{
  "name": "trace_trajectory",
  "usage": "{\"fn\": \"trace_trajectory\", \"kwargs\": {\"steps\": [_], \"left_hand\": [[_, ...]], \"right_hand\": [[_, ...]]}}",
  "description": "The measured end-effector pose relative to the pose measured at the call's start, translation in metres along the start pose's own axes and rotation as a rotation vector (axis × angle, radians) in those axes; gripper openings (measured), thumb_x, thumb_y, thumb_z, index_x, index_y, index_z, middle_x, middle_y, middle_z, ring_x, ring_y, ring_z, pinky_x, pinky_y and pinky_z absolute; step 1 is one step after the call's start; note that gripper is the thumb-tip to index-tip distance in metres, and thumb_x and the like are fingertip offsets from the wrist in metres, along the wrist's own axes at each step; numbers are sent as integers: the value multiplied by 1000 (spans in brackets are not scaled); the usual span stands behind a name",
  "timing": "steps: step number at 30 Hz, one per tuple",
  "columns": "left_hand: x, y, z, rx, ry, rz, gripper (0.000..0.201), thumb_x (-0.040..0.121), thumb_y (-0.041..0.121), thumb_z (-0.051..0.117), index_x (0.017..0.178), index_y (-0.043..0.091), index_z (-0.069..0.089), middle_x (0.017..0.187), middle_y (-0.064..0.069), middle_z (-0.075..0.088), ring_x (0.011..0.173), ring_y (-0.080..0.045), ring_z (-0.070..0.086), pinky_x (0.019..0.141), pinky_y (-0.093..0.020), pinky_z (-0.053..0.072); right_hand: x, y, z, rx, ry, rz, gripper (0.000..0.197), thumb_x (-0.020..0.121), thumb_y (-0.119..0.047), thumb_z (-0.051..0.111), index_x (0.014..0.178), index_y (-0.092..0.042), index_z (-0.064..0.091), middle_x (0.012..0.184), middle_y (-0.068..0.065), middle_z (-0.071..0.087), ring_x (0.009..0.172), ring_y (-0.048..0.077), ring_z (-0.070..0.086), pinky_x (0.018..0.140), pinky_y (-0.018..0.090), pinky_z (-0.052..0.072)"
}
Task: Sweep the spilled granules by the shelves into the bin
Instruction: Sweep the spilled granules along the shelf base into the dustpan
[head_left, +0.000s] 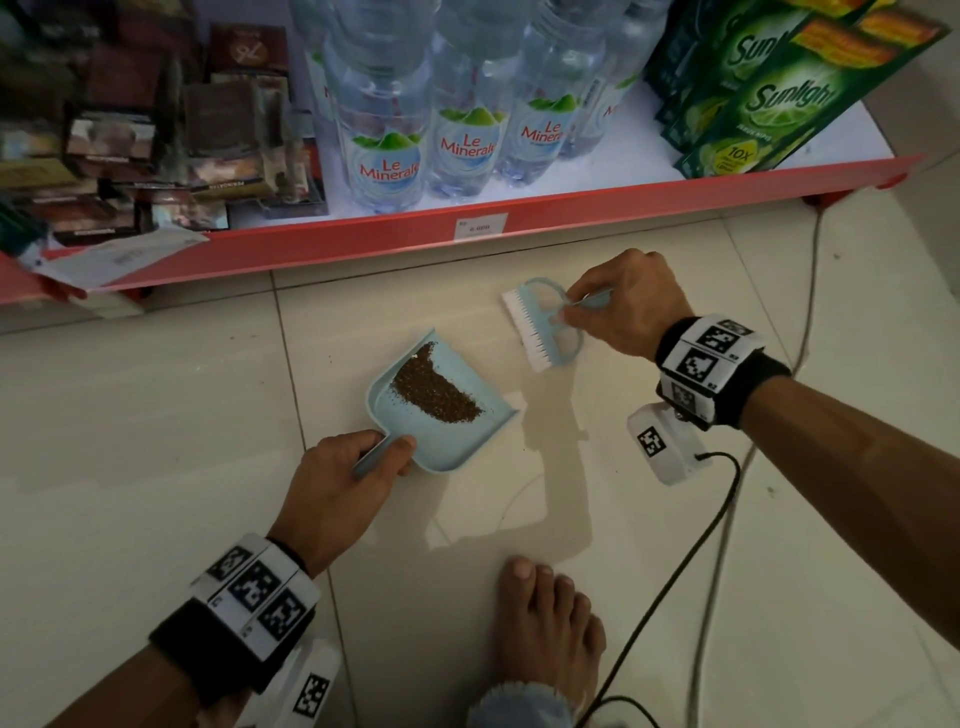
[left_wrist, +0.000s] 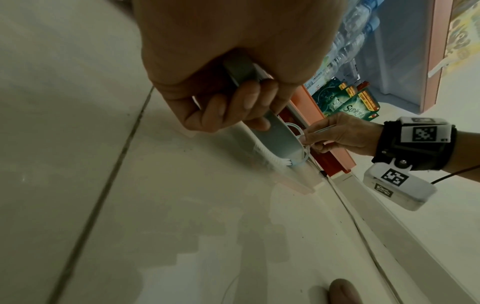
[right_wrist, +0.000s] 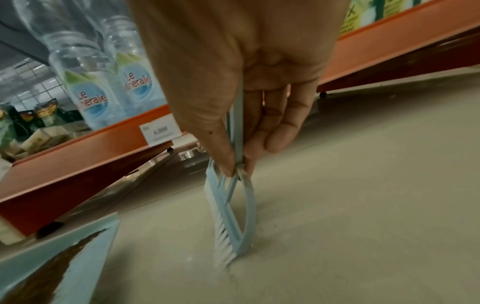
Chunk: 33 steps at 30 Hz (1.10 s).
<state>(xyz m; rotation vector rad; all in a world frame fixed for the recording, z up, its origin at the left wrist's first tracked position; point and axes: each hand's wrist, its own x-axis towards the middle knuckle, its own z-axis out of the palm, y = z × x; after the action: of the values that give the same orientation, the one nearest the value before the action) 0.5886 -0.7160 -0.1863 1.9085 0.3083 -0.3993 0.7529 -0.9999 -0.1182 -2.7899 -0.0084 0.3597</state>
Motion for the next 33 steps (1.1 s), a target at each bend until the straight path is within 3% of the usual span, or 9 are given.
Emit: {"fn": "trace_trajectory", "kwargs": {"steps": [4, 7, 11, 15, 18, 21, 26, 30, 33], "left_hand": [[8, 6, 7, 44, -5, 0, 37, 90, 43, 62, 60, 22, 66, 42, 14, 53, 41, -1, 45, 54, -26, 39], [12, 10, 13, 55, -17, -4, 37, 88, 45, 62, 61, 21, 67, 45, 13, 54, 44, -1, 48, 52, -23, 38], [16, 10, 20, 70, -18, -7, 31, 87, 49, 62, 67, 26, 68, 50, 10, 59, 46, -1, 51, 51, -21, 40], [13, 5, 21, 92, -36, -4, 33, 89, 47, 62, 64, 26, 68, 48, 12, 59, 44, -1, 50, 53, -25, 41], [12, 4, 20, 100, -39, -15, 37, 89, 46, 62, 61, 23, 68, 48, 14, 61, 45, -1, 52, 55, -26, 42], [12, 4, 19, 98, -38, -16, 36, 89, 48, 61, 62, 25, 69, 50, 14, 61, 46, 0, 52, 54, -25, 41], [15, 9, 21, 95, -33, -8, 25, 88, 48, 62, 69, 34, 68, 53, 15, 63, 48, 1, 54, 54, -22, 40], [18, 13, 25, 117, -25, -7, 29, 88, 47, 62, 67, 28, 69, 58, 11, 66, 53, -3, 57, 58, -26, 45], [21, 17, 29, 155, -34, -4, 38, 90, 46, 60, 64, 20, 68, 59, 5, 67, 63, -14, 64, 63, -30, 49]], "right_hand": [[-4, 6, -14, 335, -132, 99, 22, 71, -31, 87, 83, -14, 79, 67, 3, 72, 58, 15, 64, 60, 30, 55], [-9, 11, -28, 460, -133, 80, 13, 79, -21, 81, 88, -12, 77, 68, 5, 72, 61, 18, 66, 59, 30, 55], [-14, 15, -43, 128, -97, -135, 10, 81, -23, 78, 91, -21, 78, 67, 1, 71, 63, 19, 67, 66, 28, 54], [-17, 5, -33, 11, -340, -253, 15, 79, -21, 80, 94, -21, 80, 71, -12, 70, 65, 5, 62, 71, 26, 53], [-9, -3, -19, -16, -253, -339, 19, 82, -18, 76, 101, -16, 79, 92, 1, 77, 83, 17, 68, 82, 27, 52], [-1, -10, -15, -50, -151, -390, 21, 85, -20, 72, 106, -18, 77, 100, 4, 77, 90, 27, 66, 92, 33, 48], [6, -10, -30, 42, -137, -385, 20, 84, -19, 76, 103, -16, 78, 98, -1, 76, 85, 18, 69, 83, 25, 49], [0, -3, -49, 90, -88, -329, 17, 82, -18, 76, 99, -19, 78, 92, -4, 76, 79, 11, 67, 73, 17, 49], [-7, -2, -55, -29, -28, -308, 21, 82, -11, 69, 100, -13, 78, 97, 5, 77, 84, 22, 69, 83, 29, 53]]}}
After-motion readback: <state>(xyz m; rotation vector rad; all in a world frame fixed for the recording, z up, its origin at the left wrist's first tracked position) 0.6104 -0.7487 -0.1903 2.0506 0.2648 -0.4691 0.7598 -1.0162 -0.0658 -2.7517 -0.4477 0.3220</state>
